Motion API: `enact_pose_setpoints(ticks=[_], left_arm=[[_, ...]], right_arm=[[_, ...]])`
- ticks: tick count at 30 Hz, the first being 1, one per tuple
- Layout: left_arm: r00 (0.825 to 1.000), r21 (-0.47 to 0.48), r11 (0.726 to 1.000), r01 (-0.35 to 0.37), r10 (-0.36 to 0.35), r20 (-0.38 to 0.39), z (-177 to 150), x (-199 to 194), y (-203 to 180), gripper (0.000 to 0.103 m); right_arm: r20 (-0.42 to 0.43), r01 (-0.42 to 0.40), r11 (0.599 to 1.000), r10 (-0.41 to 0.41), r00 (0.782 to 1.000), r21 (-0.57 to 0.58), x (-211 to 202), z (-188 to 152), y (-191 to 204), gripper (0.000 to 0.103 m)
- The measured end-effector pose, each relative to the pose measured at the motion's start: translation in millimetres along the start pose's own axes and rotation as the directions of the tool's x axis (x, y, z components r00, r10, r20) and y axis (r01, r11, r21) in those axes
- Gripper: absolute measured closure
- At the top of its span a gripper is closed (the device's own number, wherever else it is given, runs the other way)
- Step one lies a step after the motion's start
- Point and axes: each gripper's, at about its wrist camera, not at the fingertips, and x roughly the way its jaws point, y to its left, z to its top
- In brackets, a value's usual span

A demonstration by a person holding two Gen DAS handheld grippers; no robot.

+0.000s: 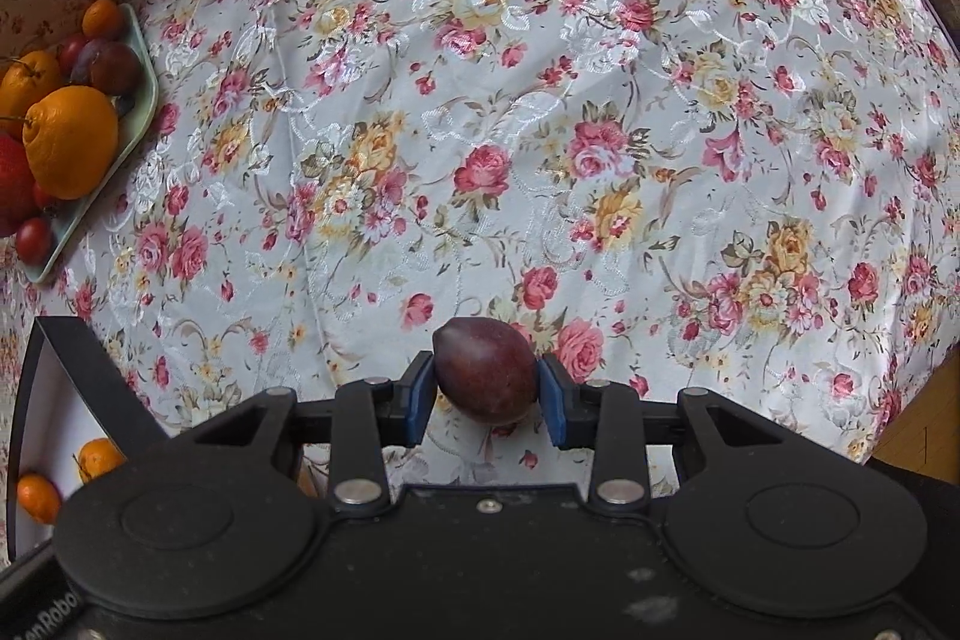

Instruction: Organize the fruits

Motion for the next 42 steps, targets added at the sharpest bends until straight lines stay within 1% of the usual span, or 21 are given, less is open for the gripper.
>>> enact_pose_setpoints(ticks=[3,7,11,12,13,14,15,16,18,20,23,26,31,32,33,35,38,40,42], left_arm=[[1.0,0.015,1.0,0.008,-0.007,-0.008,-7.1,2.7,-5.2,0.081],[0.999,0.06,0.997,-0.046,0.046,0.004,-16.3,4.7,-12.7,0.081],[0.997,0.077,0.994,-0.079,0.078,0.021,-21.4,8.0,-14.6,0.081],[0.996,0.079,0.993,-0.086,0.084,0.025,-22.3,9.2,-14.8,0.078],[0.995,0.081,0.992,-0.095,0.093,0.031,-23.1,9.7,-15.2,0.074],[0.994,0.08,0.991,-0.104,0.102,0.031,-23.6,11.1,-15.5,0.063],[0.994,0.08,0.991,-0.112,0.11,0.027,-24.3,14.0,-15.5,0.059],[0.994,0.079,0.991,-0.108,0.106,0.024,-24.7,16.7,-15.2,0.058],[0.993,0.081,0.99,-0.115,0.114,0.024,-24.7,20.1,-16.3,0.051],[0.994,0.076,0.991,-0.11,0.109,0.014,-24.0,23.9,-17.4,0.049],[0.992,0.066,0.99,-0.127,0.127,0.009,-23.3,28.4,-21.1,0.048],[0.987,0.093,0.983,-0.161,0.161,0.01,-25.0,33.2,-29.1,0.047],[0.973,0.143,0.962,-0.231,0.23,0.019,-29.5,42.1,-43.6,0.044],[0.972,0.144,0.962,-0.234,0.233,0.019,-29.9,43.7,-45.3,0.041],[0.97,0.144,0.96,-0.241,0.241,0.017,-30.2,45.6,-47.0,0.04],[0.965,0.151,0.954,-0.26,0.262,0.007,-30.8,49.7,-50.3,0.04],[0.964,0.143,0.954,-0.263,0.267,-0.011,-30.6,55.2,-52.0,0.04],[0.968,0.131,0.961,-0.244,0.249,-0.025,-29.9,58.0,-51.6,0.04],[0.976,0.102,0.974,-0.202,0.209,-0.061,-28.6,62.2,-48.4,0.04]], right_arm=[[-0.002,-0.015,1.0,0.015,1.0,0.006,-6.3,-4.4,-12.6,0.066],[-0.016,-0.031,0.999,0.031,0.999,0.015,-9.7,-14.3,-22.6,0.066],[-0.023,-0.041,0.999,0.042,0.999,0.023,-15.2,-22.8,-29.8,0.066],[-0.023,-0.043,0.999,0.044,0.999,0.024,-16.4,-23.8,-31.2,0.066],[-0.021,-0.047,0.999,0.047,0.999,0.024,-17.7,-24.7,-32.7,0.066],[-0.019,-0.05,0.998,0.051,0.999,0.024,-19.3,-25.6,-33.3,0.066],[-0.018,-0.052,0.998,0.053,0.998,0.025,-20.8,-26.6,-34.3,0.066],[-0.016,-0.054,0.998,0.055,0.998,0.025,-22.0,-27.2,-35.1,0.066],[-0.015,-0.058,0.998,0.058,0.998,0.022,-24.1,-27.4,-36.7,0.066],[-0.018,-0.06,0.998,0.06,0.998,0.027,-24.6,-26.4,-38.4,0.066],[-0.027,-0.066,0.997,0.067,0.997,0.041,-23.9,-23.7,-41.2,0.066],[-0.029,-0.07,0.996,0.071,0.997,0.046,-23.9,-22.2,-43.3,0.066],[-0.025,-0.072,0.996,0.074,0.997,0.061,-27.1,-20.9,-51.0,0.066],[-0.023,-0.076,0.995,0.077,0.997,0.064,-28.0,-20.7,-52.7,0.071],[-0.022,-0.08,0.995,0.081,0.996,0.066,-29.0,-20.2,-54.2,0.073],[-0.016,-0.084,0.994,0.085,0.996,0.072,-31.4,-18.7,-57.8,0.073],[-0.014,-0.089,0.993,0.09,0.996,0.079,-32.3,-16.4,-61.8,0.073],[-0.017,-0.085,0.993,0.087,0.996,0.076,-30.3,-14.5,-64.2,0.073],[-0.026,-0.077,0.993,0.079,0.997,0.087,-27.5,-14.1,-68.1,0.073]])
